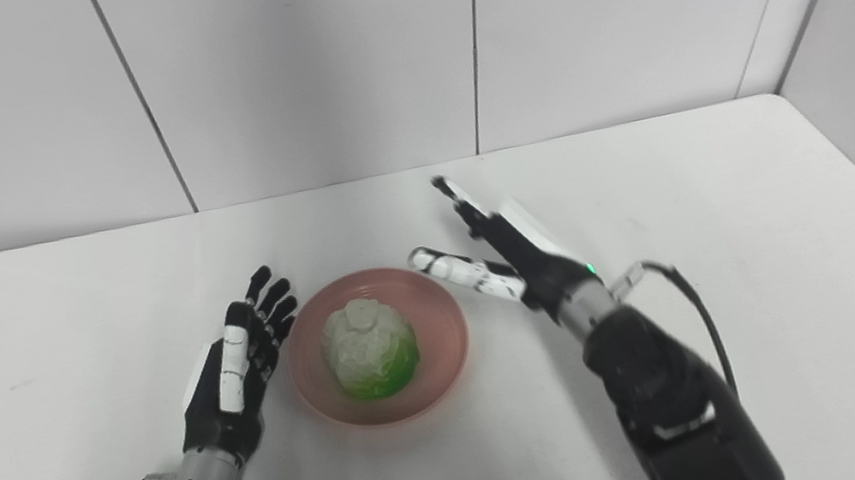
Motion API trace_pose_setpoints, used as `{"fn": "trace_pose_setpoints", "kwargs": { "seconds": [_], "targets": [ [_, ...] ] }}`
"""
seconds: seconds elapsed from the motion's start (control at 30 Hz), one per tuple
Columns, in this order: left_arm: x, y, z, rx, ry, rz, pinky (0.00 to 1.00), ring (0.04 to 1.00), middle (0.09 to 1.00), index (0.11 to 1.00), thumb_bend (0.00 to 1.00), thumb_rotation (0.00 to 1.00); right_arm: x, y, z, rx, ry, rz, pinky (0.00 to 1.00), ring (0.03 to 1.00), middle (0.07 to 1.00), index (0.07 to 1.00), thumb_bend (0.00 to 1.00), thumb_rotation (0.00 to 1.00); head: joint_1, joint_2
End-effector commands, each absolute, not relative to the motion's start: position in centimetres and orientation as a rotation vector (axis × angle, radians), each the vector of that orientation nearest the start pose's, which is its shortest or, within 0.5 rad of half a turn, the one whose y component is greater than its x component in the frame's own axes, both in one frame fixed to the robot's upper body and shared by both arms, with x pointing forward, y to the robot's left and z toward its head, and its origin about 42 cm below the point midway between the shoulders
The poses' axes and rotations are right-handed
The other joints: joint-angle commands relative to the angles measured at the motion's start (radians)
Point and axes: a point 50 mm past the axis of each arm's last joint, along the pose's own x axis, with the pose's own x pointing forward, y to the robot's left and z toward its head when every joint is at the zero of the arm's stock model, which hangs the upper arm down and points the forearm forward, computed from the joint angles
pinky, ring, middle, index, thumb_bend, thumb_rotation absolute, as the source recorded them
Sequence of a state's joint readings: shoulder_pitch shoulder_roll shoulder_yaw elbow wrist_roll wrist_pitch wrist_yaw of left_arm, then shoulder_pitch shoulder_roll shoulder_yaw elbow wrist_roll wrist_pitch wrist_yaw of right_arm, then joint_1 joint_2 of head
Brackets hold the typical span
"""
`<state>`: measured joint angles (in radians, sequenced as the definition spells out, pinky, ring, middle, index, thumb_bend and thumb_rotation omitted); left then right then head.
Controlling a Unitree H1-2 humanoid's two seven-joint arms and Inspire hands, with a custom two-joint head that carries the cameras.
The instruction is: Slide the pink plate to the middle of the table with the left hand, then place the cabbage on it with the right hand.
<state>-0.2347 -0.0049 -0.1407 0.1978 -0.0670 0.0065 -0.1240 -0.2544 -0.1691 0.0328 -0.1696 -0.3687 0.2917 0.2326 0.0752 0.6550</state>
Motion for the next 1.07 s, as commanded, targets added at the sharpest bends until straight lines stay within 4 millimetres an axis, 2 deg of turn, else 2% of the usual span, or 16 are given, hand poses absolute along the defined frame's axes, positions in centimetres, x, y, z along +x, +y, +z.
{"fn": "trace_pose_setpoints", "kwargs": {
  "seconds": [0.0,0.07,0.13,0.43,0.7,0.9,1.03],
  "targets": [
    [33.6,14.0,10.2,-0.037,0.026,-0.328,0.94,0.967,0.977,0.981,0.82,1.0,35.4,-22.1,20.8,-0.451,-0.203,0.092,0.91,0.965,0.977,0.987,0.58,1.0,0.001,-0.007],
    [33.2,14.1,10.5,-0.028,0.032,-0.309,0.97,0.983,0.992,0.995,0.81,1.0,35.0,-22.0,19.5,-0.397,-0.211,0.05,0.92,0.966,0.976,0.991,0.46,1.0,0.001,-0.009],
    [32.9,14.1,10.5,-0.017,0.035,-0.296,0.99,0.993,0.998,0.998,0.82,1.0,34.7,-21.9,18.9,-0.358,-0.222,0.027,0.93,0.972,0.978,0.993,0.42,1.0,0.002,-0.011],
    [32.4,14.2,10.4,0.01,0.022,-0.292,0.98,0.996,1.0,1.0,0.81,1.0,34.2,-21.9,17.5,-0.272,-0.23,-0.003,0.95,0.993,0.991,0.979,0.34,1.0,0.005,-0.012],
    [32.4,14.2,10.2,0.036,0.041,-0.297,0.98,0.995,1.0,1.0,0.83,1.0,34.0,-22.0,16.8,-0.26,-0.201,0.006,0.96,0.986,0.984,0.982,0.32,1.0,0.005,-0.012],
    [32.2,14.4,9.5,0.039,0.035,-0.28,1.0,0.996,0.997,0.991,0.84,1.0,33.7,-22.0,15.6,-0.22,-0.154,0.031,0.97,0.985,0.986,0.977,0.33,1.0,0.014,-0.019],
    [31.7,14.7,9.3,0.056,0.048,-0.263,1.0,0.997,0.992,0.984,0.88,1.0,33.3,-21.8,14.9,-0.2,-0.128,0.048,0.96,0.983,0.982,0.975,0.29,1.0,0.023,-0.017]
  ]
}}
